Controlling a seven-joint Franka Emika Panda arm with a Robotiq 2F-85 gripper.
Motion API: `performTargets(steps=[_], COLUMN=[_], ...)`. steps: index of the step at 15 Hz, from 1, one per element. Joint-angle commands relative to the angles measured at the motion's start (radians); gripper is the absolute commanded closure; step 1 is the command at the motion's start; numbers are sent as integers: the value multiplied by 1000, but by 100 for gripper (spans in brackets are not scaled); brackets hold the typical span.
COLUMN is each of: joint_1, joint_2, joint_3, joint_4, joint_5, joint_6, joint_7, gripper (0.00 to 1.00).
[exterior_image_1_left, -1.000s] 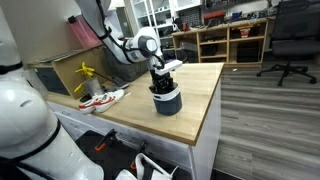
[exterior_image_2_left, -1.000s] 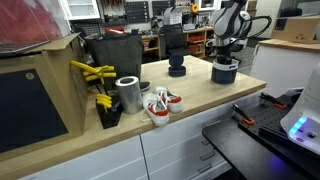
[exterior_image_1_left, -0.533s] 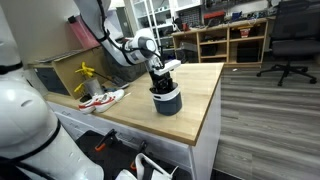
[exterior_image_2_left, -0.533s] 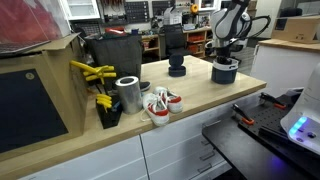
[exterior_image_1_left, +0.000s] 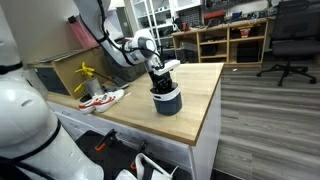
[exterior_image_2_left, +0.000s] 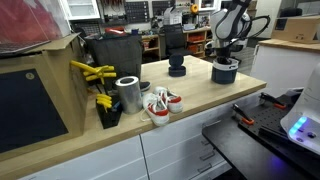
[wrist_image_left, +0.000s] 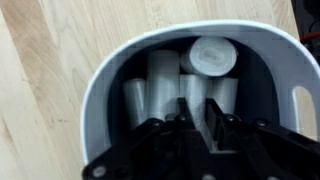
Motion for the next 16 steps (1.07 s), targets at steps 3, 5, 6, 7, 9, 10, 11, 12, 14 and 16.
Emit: performTargets(steps=[3, 5, 6, 7, 9, 10, 11, 12, 14, 16], joint_1=[-8, -19, -23, -27, -32, -34, -35, -35, -33, -28], joint_2=[16, -7, -17, -26, -41, -50, -57, -64, -85, -113], joint_3=[-4, 4, 6, 8, 10, 11, 13, 14, 16, 17], joint_4=[-13, -4, -2, 1, 6, 9, 12, 15, 20, 28], joint_5=[25, 76, 102, 125, 163, 181, 199, 213, 240, 258], joint_6=[19, -4, -13, -18, -28, -35, -43, -46, -61, -90], joint_7=[32, 4, -7, -13, -22, -26, -31, -32, -38, -44], gripper=[94, 94, 94, 94, 94, 94, 94, 94, 94, 94])
